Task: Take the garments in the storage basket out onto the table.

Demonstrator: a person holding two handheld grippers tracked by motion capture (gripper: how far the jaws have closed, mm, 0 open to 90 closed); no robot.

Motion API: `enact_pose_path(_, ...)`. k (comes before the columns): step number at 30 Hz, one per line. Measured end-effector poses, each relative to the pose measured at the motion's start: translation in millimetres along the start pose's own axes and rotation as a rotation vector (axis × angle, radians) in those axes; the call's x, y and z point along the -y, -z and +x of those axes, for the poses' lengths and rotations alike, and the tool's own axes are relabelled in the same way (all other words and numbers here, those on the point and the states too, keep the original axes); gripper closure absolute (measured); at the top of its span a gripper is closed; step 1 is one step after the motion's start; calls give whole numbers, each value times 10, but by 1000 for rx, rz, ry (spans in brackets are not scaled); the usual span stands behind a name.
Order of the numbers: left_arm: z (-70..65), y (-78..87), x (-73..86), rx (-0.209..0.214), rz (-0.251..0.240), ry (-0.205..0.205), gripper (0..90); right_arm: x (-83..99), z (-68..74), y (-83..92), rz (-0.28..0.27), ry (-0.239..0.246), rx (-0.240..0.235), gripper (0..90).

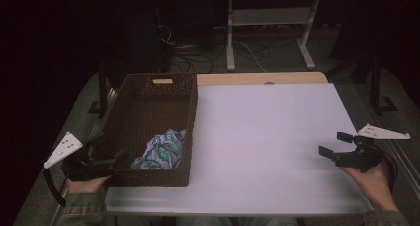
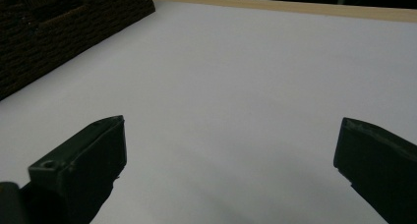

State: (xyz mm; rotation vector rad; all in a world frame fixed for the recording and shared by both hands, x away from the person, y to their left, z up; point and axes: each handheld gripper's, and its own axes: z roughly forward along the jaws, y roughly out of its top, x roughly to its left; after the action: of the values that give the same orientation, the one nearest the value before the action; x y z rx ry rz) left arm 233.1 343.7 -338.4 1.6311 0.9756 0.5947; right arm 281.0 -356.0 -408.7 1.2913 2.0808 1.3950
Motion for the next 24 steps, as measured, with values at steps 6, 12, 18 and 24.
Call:
enact_pose_path(6, -5, -1, -1, 2, 1, -1, 0, 2, 0, -6, 1, 5, -5, 0)
enact_pose_path(12, -11, -6, -4, 9, 1, -7, 0, 4, 5, -12, 6, 5, -9, 0)
enact_pose_path(18, -5, -13, -23, 19, 10, -17, 0, 9, 6, -5, 5, 5, -7, 0)
enact_pose_path(24, -9, -34, -94, 38, 3, -25, 0, 8, 1, -12, 8, 1, -4, 0)
